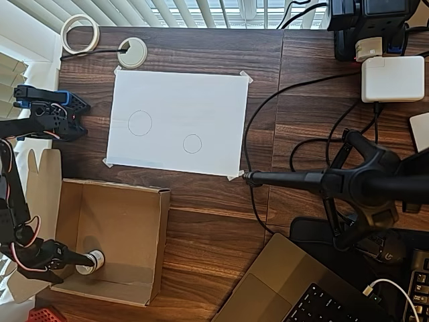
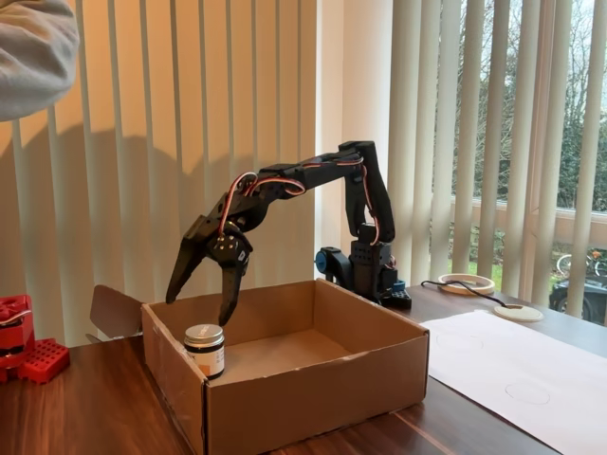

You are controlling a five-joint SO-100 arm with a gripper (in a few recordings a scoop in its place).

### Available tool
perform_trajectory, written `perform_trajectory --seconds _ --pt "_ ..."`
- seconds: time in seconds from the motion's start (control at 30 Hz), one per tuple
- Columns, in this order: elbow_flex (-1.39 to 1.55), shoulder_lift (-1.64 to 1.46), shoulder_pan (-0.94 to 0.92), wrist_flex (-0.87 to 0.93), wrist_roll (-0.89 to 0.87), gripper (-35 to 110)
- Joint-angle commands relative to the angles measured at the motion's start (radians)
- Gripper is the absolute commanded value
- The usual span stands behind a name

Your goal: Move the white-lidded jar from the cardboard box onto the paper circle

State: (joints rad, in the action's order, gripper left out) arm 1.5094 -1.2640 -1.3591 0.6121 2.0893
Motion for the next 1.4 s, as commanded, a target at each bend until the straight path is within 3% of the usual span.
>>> perform_trajectory --seconds 0.0,0.97,1.37 --pt "-0.081 -0.023 -0.012 -0.018 0.014 46" --pt "-0.046 0.109 0.029 -0.074 0.014 45" --pt "-0.014 0.101 0.032 -0.080 0.077 24"
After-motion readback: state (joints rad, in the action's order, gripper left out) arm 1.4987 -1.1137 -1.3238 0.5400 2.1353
